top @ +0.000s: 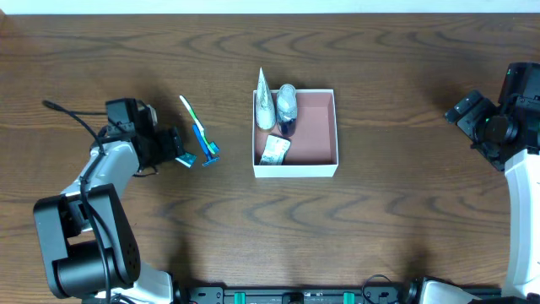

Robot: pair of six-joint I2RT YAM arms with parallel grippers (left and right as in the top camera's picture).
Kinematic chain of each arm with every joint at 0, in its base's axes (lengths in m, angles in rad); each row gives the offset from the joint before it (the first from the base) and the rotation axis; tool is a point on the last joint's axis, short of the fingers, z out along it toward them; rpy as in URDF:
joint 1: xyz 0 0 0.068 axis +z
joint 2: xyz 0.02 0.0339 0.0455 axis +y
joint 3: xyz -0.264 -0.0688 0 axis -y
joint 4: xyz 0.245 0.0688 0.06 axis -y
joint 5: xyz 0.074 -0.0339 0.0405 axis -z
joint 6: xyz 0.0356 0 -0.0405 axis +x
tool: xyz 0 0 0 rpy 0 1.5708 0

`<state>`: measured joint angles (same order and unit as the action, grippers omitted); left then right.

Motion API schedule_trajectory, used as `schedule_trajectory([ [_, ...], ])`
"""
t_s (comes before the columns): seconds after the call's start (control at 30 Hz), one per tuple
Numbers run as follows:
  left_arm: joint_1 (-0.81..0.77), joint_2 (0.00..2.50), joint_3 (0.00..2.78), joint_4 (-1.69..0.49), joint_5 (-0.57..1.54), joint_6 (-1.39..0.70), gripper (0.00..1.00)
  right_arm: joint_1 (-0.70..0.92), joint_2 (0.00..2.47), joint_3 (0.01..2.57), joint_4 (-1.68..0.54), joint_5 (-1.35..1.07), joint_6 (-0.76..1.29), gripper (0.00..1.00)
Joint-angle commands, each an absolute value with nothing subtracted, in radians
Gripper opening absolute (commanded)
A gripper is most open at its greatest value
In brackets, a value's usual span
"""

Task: Pack container
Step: 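Close the left gripper on the Colgate tube and lift it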

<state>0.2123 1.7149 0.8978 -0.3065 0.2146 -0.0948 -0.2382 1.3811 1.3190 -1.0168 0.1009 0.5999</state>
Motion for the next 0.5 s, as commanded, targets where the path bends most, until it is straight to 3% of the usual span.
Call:
schedule_trajectory([
  [0.0,0.212,1.728,0.871,-0.309,0.162,-0.209,0.84,-0.244,1.382,1.333,-1.018,0.101,0.616,0.99],
  [0.47,0.212,1.728,0.868,-0.315,0.152,-0.421,0.98,-0.244,1.382,1.333,-1.018,0.101,0.616,0.99],
])
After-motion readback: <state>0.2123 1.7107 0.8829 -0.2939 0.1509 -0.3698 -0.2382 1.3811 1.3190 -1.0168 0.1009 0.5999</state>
